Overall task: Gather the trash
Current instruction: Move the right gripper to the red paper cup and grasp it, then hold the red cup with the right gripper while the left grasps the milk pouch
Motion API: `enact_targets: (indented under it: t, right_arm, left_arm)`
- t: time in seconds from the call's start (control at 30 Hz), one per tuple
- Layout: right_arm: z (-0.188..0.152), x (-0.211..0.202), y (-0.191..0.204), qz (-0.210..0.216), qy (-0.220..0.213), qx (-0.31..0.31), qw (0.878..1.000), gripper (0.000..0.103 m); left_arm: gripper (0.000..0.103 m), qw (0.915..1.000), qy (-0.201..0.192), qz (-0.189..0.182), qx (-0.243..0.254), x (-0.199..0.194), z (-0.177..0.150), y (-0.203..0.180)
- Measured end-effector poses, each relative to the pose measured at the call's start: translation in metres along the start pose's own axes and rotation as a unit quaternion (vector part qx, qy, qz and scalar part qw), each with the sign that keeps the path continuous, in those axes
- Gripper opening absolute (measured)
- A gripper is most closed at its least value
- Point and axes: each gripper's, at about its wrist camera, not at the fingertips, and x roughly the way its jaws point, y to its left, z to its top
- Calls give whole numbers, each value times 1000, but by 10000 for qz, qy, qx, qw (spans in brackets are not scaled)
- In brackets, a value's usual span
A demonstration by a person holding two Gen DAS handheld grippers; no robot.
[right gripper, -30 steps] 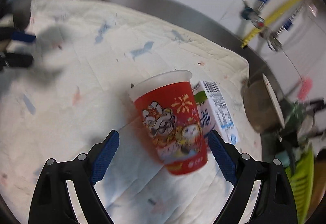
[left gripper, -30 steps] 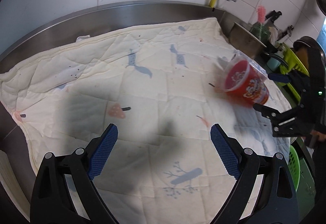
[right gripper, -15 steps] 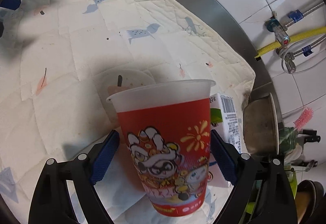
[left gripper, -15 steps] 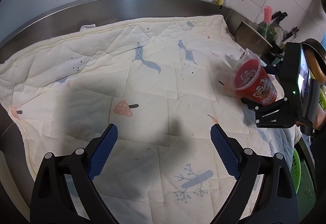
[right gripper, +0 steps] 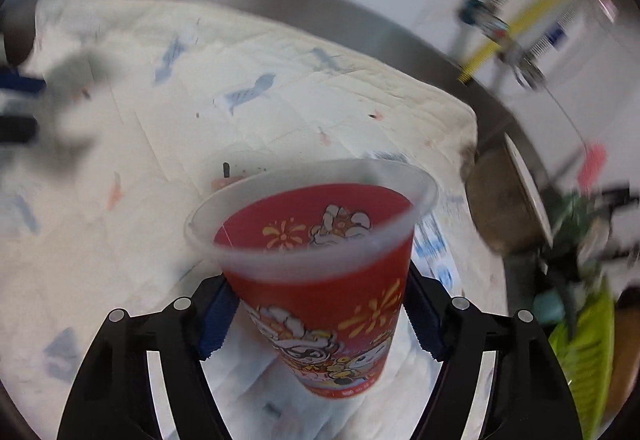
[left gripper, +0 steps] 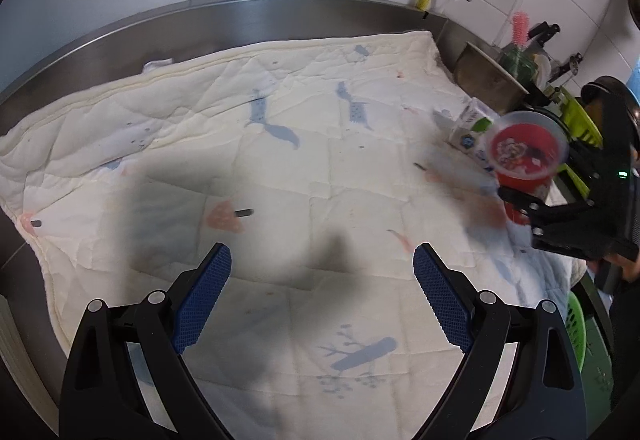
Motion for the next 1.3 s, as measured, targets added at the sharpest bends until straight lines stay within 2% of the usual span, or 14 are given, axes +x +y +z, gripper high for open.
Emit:
enact_targets:
  t: [0.27, 0.37, 0.43, 0.6, 0.7, 0.8, 0.83, 0.9, 1.0, 1.1, 1.17, 1.2, 1.27, 1.3]
  right_arm:
    - [-65, -71, -38, 110, -213, 1225, 9922, 71]
    - [-90, -92, -47, 86, -295, 1481, 9885, 71]
    - [-111, -110, -53, 101, -391, 1705, 9845, 71]
    - [-153, -137, -62, 97, -495, 2056, 9773, 71]
    - [-174, -145, -64, 105, -512, 2195, 9742, 71]
    - [-190, -148, -66, 126, -509, 2263, 9726, 71]
    - [-193, -149, -67, 117, -510, 2282, 9722, 71]
    - [-202, -150, -69, 144, -522, 2354, 9704, 71]
    - [-209, -151, -71, 119, -520, 2407, 9691, 71]
    - [-214, -149, -74, 104, -482, 2458, 9681, 71]
    - [-216, -147, -76, 108, -467, 2499, 9671, 71]
    - [-217, -145, -76, 109, -443, 2515, 9668, 71]
    - [-217, -142, -76, 101, -420, 2517, 9668, 71]
    - [-217, -141, -76, 107, -419, 2515, 9669, 71]
  left_arm:
    - [91, 9993, -50, -223, 294, -2, 13, -59]
    - [91, 9975, -155, -304, 623, 2, 21, -93]
    - [91, 9940, -204, -379, 1008, 10, 27, -117]
    - [95, 9799, -333, -98, 1964, 35, 39, -168]
    - [95, 9760, -383, -209, 2134, 46, 57, -183]
    - [95, 9736, -383, -486, 2197, 55, 74, -192]
    - [95, 9707, -418, -467, 2321, 57, 76, -197]
    - [95, 9564, -429, -511, 2843, 63, 80, -210]
    - [95, 9377, -466, -313, 3430, 75, 80, -223]
    - [95, 9245, -493, -303, 3768, 83, 83, -229]
    - [97, 9241, -429, -346, 3782, 87, 87, -228]
    - [97, 9267, -345, -465, 3713, 90, 90, -226]
    - [97, 9345, -272, -563, 3504, 95, 95, -220]
    - [97, 9427, -197, -717, 3253, 98, 99, -215]
